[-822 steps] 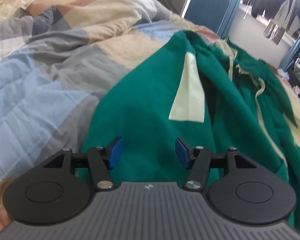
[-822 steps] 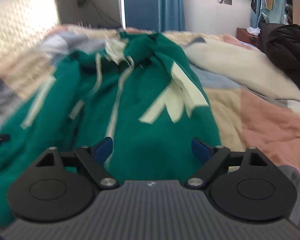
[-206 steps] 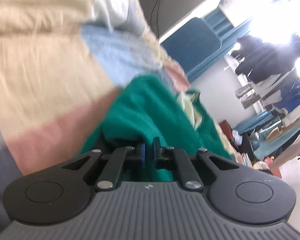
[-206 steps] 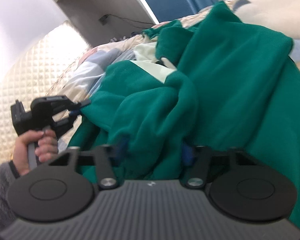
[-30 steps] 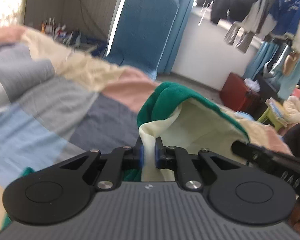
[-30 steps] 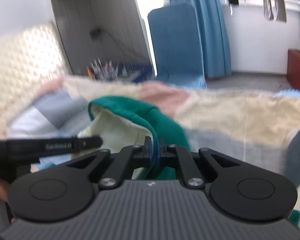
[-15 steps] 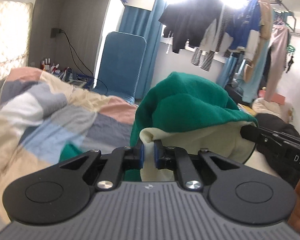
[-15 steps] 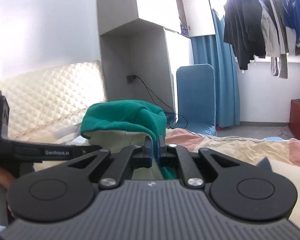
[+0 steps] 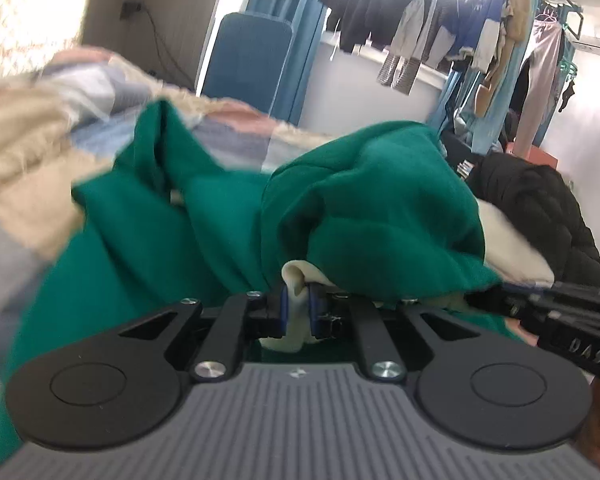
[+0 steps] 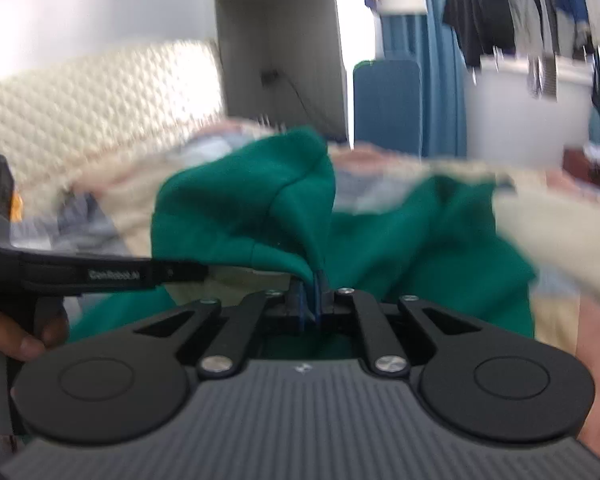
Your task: Fold large clothes
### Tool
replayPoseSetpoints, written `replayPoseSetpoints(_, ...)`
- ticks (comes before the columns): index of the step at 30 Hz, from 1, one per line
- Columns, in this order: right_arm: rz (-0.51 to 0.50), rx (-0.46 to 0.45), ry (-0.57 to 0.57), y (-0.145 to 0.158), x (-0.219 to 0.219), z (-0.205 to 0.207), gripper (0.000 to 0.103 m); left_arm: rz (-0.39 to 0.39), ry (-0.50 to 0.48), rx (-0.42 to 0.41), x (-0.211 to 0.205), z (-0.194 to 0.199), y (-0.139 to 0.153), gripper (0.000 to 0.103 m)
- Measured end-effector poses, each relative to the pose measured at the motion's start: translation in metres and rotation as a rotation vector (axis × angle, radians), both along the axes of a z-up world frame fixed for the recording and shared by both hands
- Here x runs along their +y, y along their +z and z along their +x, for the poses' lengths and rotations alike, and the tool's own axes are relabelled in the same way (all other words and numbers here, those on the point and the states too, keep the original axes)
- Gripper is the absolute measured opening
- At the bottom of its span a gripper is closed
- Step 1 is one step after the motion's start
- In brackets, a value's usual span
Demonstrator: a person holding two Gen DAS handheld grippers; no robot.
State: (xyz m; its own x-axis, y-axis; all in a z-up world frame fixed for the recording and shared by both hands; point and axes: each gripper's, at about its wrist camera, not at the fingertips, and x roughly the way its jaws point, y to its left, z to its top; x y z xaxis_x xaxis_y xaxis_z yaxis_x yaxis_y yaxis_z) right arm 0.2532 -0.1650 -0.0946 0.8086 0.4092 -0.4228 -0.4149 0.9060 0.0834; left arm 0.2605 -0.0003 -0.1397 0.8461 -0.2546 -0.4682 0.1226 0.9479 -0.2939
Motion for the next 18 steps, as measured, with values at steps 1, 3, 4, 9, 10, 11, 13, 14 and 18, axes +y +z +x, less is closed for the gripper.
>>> replayPoseSetpoints(1, -0.006, 0.04, -0.005, -0.009, -0.001, 0.0, 0.01, -0.014, 0.004, -0.005, 0.001, -0.006, -0.009, 0.013)
replayPoseSetpoints(3, -0.015, 0.1, -0.006, -0.02, -0.002, -0.001, 0.01, -0.015, 0.007, -0.023, 0.001, -0.012, -0.02, 0.013)
replayPoseSetpoints(4, -0.017, 0.118, -0.007, -0.023, -0.003, -0.006, 0.01, -0.01, -0.003, -0.029, 0.0, -0.014, -0.021, 0.014)
replayPoseSetpoints(9, 0.043, 0.192, -0.016, -0.018, -0.01, -0.009, 0.03, -0.132, -0.046, -0.003, 0.022, -0.019, -0.015, 0.045)
replayPoseSetpoints(10, 0.069, 0.2, -0.012, -0.02, -0.012, -0.013, 0.052, -0.168, -0.042, 0.002, 0.029, -0.019, -0.012, 0.051)
replayPoseSetpoints(11, 0.094, 0.2, -0.007, -0.02, -0.016, -0.018, 0.069, -0.199, -0.038, 0.003, 0.034, -0.025, -0.011, 0.052)
replayPoseSetpoints(13, 0.125, 0.198, 0.005, -0.013, -0.019, -0.023, 0.073, -0.224, -0.034, -0.004, 0.043, -0.033, -0.004, 0.053)
replayPoseSetpoints(14, 0.141, 0.188, 0.019, -0.008, -0.022, -0.026, 0.073, -0.241, -0.036, -0.019, 0.047, -0.038, -0.001, 0.054)
replayPoseSetpoints(18, 0.219, 0.115, 0.064, 0.011, -0.027, -0.034, 0.073, -0.319, -0.031, -0.079, 0.062, -0.05, 0.015, 0.06)
